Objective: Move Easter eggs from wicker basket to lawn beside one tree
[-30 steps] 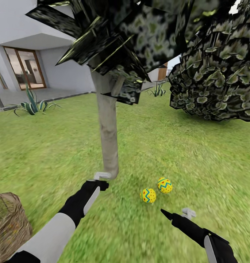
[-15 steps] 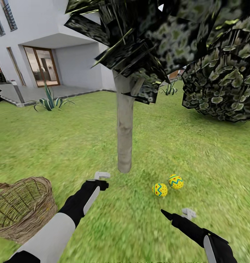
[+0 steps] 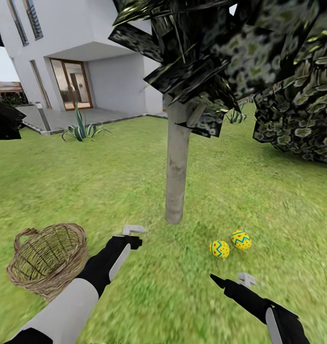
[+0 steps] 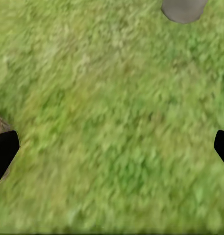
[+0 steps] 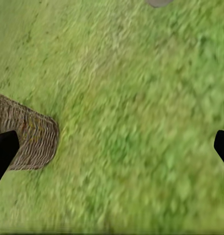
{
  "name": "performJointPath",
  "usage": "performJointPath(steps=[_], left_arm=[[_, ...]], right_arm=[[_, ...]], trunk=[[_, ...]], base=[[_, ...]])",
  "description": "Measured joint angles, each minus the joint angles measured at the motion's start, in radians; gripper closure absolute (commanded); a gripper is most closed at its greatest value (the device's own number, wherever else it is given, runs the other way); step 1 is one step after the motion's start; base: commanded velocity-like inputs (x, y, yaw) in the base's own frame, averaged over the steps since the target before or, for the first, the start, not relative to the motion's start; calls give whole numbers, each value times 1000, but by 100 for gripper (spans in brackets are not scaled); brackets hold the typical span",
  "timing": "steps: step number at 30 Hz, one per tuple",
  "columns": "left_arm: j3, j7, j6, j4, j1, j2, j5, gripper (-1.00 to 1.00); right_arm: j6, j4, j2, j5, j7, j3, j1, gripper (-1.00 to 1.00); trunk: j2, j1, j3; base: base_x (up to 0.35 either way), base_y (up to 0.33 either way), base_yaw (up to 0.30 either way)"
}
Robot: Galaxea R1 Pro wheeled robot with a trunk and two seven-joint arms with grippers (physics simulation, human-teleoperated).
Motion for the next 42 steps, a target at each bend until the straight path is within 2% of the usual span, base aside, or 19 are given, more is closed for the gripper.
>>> performJointPath(steps=[11,17,24,30,35,42], left_arm=[[0,1,0,1,-1,0,0,-100],[1,1,2,2,-3,-1,-1,-100],[3,2,14,3,-4,0,0,-100],[3,3,23,4,-5,0,0,-100],[3,3,25,4,-5,0,0,-100],[3,4,31,4,-9,0,-1,-100]], right_arm=[[0,0,3,1,0,2,0,-100],[0,0,1,1,-2,28,0,-100],[0,0,3,0,-39,35,0,-100],[-1,4,3,0,-45,39,0,-100],[-2,11,3,0,-60,64,0,-100],[-6,15,3,-1,-84,72,0,-100]], trunk=[[77,-42,22],[119,-65,34],[168,-92,48],[210,-115,59],[245,-134,69],[294,-161,83]], base=[[-2,0,157],[0,0,157],[0,0,156],[0,0,155],[0,0,155],[0,0,155]])
